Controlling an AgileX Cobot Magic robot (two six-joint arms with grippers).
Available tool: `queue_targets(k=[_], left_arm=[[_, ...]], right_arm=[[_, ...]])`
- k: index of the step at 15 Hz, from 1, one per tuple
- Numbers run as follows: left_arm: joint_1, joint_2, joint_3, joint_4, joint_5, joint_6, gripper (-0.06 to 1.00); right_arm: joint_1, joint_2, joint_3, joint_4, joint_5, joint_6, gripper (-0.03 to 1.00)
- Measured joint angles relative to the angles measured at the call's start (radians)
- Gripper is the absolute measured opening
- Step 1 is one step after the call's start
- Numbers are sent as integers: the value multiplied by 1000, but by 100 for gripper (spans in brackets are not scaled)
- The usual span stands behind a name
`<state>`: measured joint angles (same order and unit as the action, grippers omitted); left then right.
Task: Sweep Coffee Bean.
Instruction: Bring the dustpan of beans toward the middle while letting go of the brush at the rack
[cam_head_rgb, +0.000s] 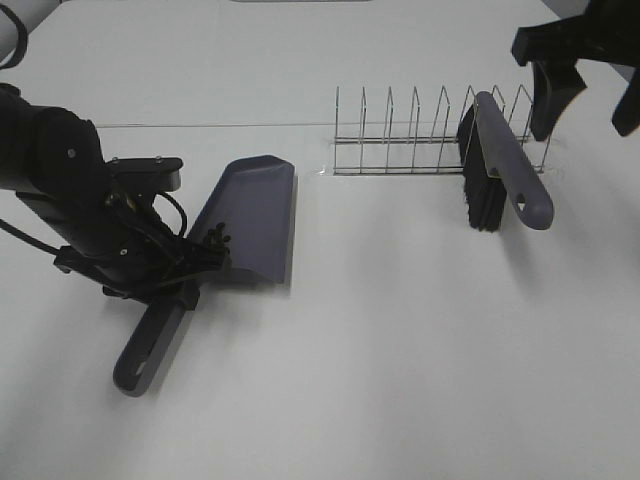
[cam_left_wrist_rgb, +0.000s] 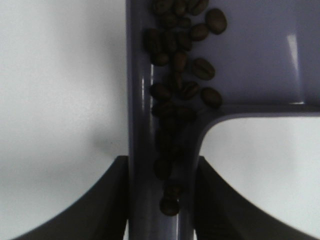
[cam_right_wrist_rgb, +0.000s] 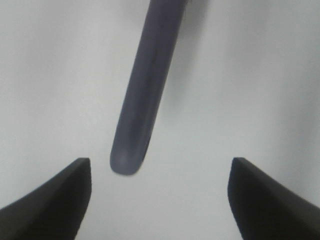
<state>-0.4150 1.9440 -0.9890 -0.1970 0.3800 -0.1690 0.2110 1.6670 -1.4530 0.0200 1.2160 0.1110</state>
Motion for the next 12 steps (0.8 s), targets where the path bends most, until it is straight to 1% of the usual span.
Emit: queue_targets(k=[1,3,5,7,8,9,12], left_arm=[[0,9,0,0,-4,-1,36],[0,22,1,0,-15,-3,36],[0,22,1,0,-17,-4,36],[0,22,1,0,-21,-4,46],[0,21,1,0,-20,-4,53],[0,19,1,0,-19,-4,57],[0,-55,1,25,10,-4,59]], right_arm=[[0,-25,40,1,0,0,72],[0,-145,177,14,2,0,72],[0,-259,283,28,-22,-1,72],[0,-339,338,30,-29,-1,72],[0,-382,371,30,-29,-1,72],[0,-425,396,32,-29,-1,72],[0,-556,474,48,-8,-1,72]])
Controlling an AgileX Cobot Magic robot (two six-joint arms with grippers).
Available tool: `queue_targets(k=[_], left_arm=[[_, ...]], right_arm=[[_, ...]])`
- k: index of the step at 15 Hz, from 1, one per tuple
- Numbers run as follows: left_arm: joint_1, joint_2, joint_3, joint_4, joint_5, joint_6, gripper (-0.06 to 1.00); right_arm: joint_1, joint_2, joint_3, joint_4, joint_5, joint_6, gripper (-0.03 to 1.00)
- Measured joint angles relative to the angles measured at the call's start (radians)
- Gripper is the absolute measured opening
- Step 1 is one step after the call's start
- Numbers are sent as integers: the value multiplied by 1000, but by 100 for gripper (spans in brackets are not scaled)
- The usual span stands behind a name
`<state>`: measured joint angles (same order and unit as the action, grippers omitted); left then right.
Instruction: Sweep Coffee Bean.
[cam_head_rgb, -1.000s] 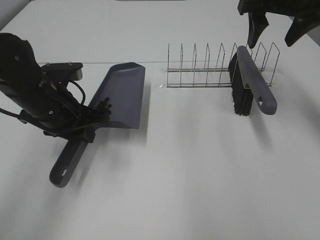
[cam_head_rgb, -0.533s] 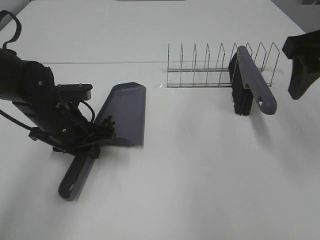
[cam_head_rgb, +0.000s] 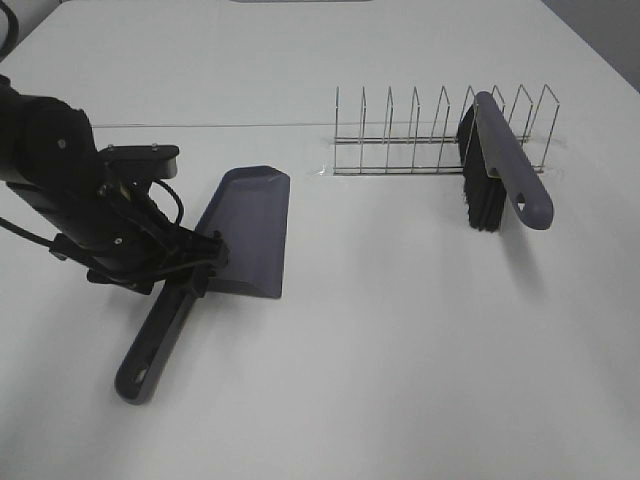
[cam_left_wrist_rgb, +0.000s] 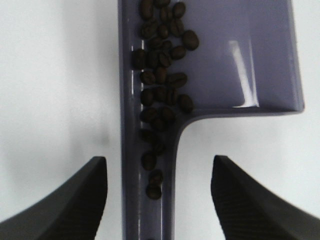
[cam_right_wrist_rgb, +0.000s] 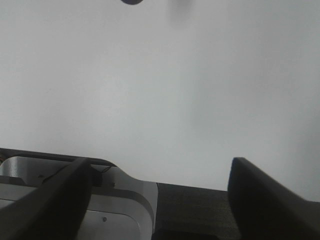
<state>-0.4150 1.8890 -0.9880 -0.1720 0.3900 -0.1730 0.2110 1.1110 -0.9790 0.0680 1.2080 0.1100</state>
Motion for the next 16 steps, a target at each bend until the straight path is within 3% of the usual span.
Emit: queue_targets(k=[2,4,10,12,16], left_arm=[[0,-101,0,39,74,-1,59],[0,-306,0,103,281,-1,59],[0,-701,0,125,623,-1,59],[0,-888,41,131,700,-2,59],[0,-1160,186,131,743,-2,59]], right_arm=[[0,-81,48,2,3,0,72],[0,-217,129,3,9,0,72],[0,-451,280,3,12,0,72],[0,-552,342,3,12,-18,72],[0,-661,414,-19,16,-55,72]])
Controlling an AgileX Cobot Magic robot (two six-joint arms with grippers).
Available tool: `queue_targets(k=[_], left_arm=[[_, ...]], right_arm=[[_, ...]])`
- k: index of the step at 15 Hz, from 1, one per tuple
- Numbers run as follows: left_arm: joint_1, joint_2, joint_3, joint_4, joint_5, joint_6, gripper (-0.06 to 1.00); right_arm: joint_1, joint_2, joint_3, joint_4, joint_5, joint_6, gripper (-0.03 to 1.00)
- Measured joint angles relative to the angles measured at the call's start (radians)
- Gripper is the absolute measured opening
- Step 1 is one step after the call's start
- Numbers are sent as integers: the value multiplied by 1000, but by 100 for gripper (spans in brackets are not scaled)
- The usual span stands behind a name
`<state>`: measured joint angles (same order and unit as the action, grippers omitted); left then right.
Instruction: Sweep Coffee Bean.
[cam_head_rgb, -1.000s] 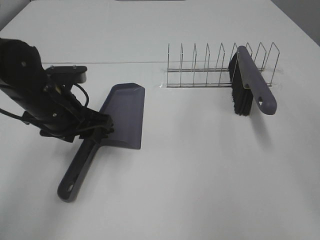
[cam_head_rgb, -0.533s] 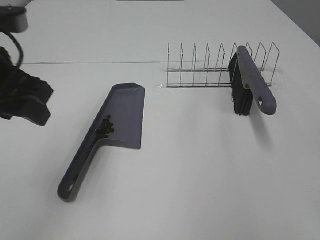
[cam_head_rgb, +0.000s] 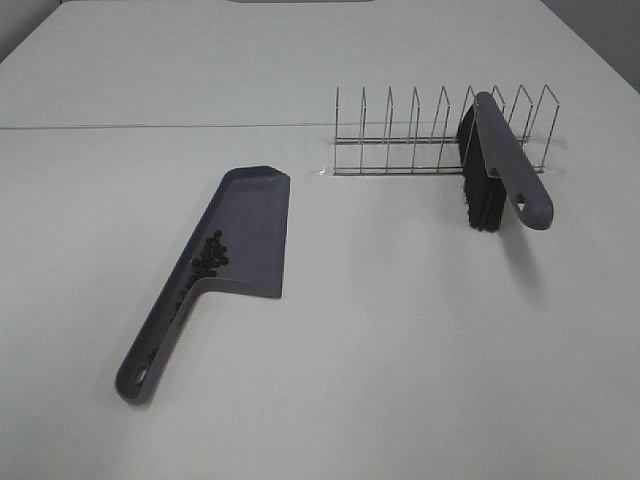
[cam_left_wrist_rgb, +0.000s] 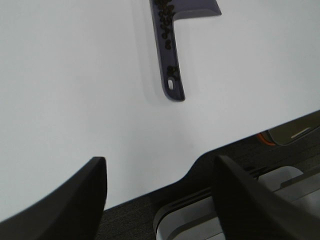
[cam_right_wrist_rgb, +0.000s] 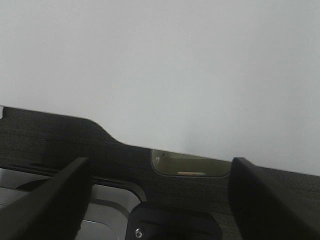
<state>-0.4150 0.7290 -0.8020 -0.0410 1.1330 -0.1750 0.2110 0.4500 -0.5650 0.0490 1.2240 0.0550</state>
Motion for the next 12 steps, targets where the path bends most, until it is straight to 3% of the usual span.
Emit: queue_targets(k=[3,7,12], left_arm=[[0,-191,84,0,72,17,59],[0,-386,108,-7,82,149,59],[0,-461,205,-129,44,271,59]], right_arm=[[0,-69,6,-16,2,-1,72],[0,-152,10,-38,-78,-27,72],[0,-208,42,-23,-131,-122,72]])
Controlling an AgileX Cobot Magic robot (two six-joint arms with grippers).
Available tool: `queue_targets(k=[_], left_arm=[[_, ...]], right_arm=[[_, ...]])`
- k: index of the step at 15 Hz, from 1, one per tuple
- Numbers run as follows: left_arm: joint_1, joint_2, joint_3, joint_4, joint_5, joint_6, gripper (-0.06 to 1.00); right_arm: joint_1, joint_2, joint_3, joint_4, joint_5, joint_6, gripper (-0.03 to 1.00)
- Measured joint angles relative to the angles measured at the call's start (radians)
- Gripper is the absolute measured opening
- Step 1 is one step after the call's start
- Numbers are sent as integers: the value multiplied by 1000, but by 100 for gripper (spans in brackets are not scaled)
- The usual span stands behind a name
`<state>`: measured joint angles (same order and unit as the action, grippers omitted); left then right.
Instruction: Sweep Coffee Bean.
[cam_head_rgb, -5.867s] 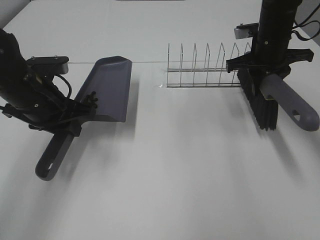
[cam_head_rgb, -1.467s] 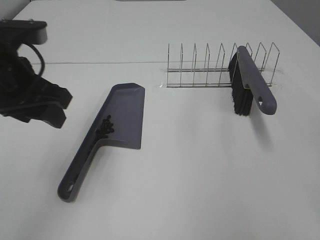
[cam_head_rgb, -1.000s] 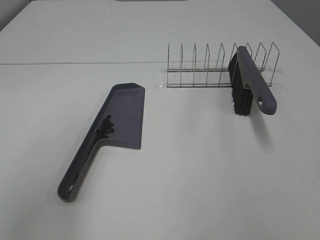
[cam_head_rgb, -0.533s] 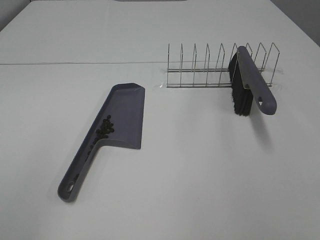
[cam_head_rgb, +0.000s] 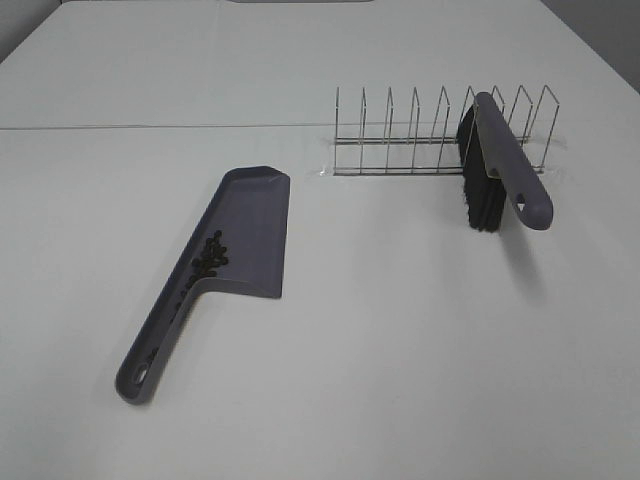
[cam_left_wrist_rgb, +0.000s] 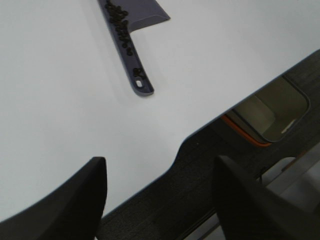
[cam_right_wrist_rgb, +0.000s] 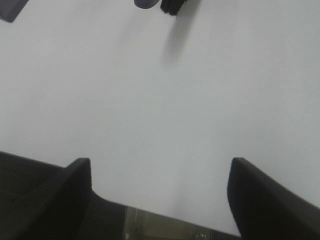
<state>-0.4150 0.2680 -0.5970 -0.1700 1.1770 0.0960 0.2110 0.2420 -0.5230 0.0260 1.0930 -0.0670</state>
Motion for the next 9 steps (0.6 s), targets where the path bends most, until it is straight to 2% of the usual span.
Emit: queue_targets(k=[1,4,9], left_arm=[[0,-1,53,-58,-26,66,59],[0,-1,84,-100,-100,104,59],[0,-1,91,-103,-116,149,59]], right_arm=[[0,-9,12,19,-21,-15,72],[0,-10,13,20,-22,-17,72],[0,-10,14,20,-22,-18,72]])
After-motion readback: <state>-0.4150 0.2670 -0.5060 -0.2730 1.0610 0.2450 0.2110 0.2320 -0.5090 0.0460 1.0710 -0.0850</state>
